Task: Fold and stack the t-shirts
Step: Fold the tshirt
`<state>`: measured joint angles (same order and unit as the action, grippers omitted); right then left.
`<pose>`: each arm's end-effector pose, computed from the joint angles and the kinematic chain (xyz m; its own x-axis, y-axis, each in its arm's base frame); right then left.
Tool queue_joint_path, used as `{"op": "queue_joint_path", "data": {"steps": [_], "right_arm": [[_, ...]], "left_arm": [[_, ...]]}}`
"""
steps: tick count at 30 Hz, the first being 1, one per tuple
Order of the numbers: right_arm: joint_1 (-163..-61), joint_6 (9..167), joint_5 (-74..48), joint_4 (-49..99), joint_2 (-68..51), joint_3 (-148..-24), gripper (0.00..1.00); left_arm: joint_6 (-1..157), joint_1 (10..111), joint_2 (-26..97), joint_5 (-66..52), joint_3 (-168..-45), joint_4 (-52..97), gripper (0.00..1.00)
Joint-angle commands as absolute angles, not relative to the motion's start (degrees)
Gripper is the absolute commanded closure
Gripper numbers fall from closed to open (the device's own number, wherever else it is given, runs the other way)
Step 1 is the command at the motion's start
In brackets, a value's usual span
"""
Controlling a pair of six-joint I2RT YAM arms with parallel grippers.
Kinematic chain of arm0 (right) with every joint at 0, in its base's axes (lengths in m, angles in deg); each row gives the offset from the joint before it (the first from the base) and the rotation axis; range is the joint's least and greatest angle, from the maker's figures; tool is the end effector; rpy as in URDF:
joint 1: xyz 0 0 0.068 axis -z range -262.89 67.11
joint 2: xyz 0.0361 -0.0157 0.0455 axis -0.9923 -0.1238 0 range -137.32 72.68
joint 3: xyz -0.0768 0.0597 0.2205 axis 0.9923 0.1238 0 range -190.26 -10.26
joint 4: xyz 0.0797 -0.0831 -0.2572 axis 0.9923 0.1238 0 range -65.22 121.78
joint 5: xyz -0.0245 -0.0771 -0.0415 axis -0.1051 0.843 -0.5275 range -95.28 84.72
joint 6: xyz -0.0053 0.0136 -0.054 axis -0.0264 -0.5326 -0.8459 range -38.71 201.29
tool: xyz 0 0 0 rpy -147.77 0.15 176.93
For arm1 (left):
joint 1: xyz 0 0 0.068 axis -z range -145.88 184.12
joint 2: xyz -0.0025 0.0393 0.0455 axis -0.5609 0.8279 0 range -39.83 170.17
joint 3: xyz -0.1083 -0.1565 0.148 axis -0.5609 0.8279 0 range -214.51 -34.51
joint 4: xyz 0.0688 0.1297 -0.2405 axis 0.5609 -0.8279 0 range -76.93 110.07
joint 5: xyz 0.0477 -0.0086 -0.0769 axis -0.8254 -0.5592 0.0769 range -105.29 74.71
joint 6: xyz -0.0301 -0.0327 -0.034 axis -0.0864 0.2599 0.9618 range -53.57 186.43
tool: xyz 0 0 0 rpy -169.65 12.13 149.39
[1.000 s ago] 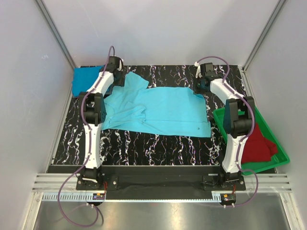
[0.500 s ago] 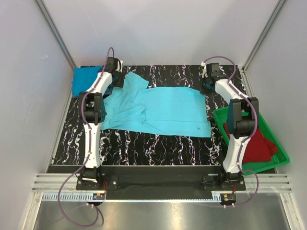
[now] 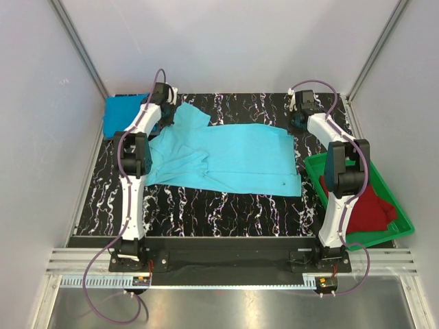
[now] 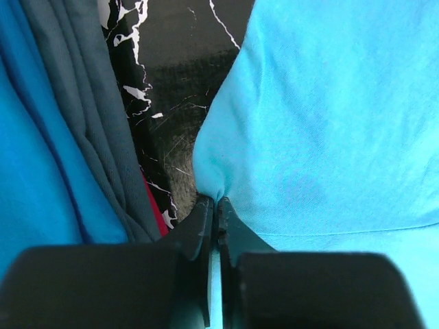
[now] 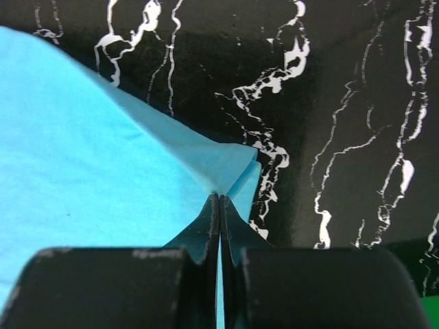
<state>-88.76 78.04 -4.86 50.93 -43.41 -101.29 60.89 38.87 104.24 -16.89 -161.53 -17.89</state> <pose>0.4567 0.0467 0.1746 -0.7686 -0.1359 -0.6251 -0.1413 0.9891 -0.0413 0.5423 -0.0440 0.1360 -0.8062 0.1637 -0.5685 0.1452 0.9863 0.0781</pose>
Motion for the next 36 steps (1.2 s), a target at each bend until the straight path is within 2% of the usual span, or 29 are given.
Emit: {"op": "queue_joint_path", "data": {"steps": [1,8,14,20,29,36], "right_arm": [[-88.34,76.19,-1.07,48.95,-40.00,-100.88,1.00],[-88.08,74.69,1.92,41.05,-35.43,-93.86,1.00],[-87.81,72.32,6.66,26.73,-31.73,-84.80,1.00],[-87.81,72.50,8.25,25.31,-31.91,-81.81,1.00],[-87.73,72.32,5.70,25.66,-27.43,-76.71,1.00],[-87.81,74.96,4.30,25.22,-23.66,-71.97,1.00]], "left_arm": [[61.41,38.51,102.03,-15.99,-163.53,-17.64,1.00],[65.19,38.25,93.60,-18.63,-159.24,-16.58,1.00],[70.99,37.55,87.26,-15.64,-151.42,-12.37,1.00],[73.55,37.28,82.51,-13.18,-144.11,-8.14,1.00],[71.44,36.41,76.28,-17.04,-134.71,-6.30,1.00],[72.93,34.91,68.19,-17.21,-121.79,2.40,1.00]]}}
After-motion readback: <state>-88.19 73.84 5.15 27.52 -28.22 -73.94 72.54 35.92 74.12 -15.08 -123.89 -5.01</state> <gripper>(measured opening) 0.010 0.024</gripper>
